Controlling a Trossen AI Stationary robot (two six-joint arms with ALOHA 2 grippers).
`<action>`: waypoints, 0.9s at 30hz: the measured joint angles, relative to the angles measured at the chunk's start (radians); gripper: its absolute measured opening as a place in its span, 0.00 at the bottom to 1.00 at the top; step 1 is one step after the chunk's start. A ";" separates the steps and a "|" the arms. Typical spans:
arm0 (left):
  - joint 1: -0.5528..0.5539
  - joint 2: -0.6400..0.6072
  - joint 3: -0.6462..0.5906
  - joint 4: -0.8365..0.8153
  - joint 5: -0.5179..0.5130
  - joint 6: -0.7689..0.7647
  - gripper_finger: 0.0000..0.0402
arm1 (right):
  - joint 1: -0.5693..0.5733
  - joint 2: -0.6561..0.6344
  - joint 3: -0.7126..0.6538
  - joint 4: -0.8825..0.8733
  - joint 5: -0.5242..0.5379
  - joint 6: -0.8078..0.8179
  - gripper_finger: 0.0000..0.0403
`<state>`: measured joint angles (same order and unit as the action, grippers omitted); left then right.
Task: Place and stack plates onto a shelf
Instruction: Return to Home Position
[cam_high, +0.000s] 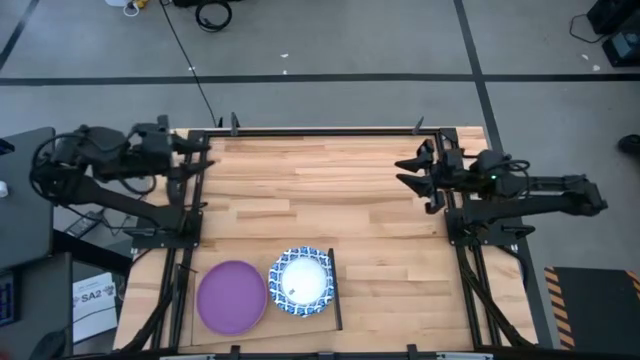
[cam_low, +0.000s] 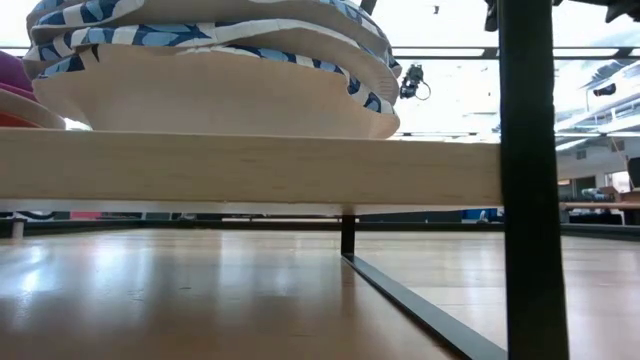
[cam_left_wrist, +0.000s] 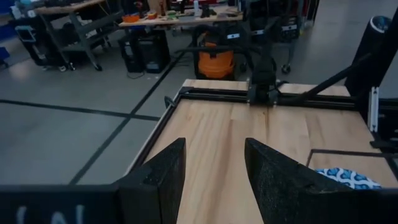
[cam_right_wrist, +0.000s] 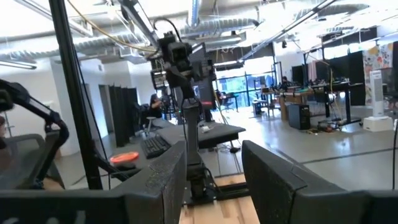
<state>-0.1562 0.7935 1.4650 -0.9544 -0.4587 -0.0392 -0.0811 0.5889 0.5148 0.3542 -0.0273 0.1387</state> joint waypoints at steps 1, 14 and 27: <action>0.000 -0.031 -0.029 0.002 0.000 -0.008 0.43 | 0.000 -0.019 0.000 -0.021 0.000 0.000 0.40; 0.000 -0.380 -0.447 0.111 0.000 -0.098 0.43 | 0.000 -0.262 0.000 -0.366 0.000 -0.036 0.40; 0.000 -0.604 -0.750 0.284 0.079 -0.098 0.43 | 0.000 -0.474 0.000 -0.567 0.000 -0.027 0.40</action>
<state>-0.1562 0.1898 0.7153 -0.6706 -0.3799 -0.1368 -0.0811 0.1146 0.5148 -0.2130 -0.0277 0.1120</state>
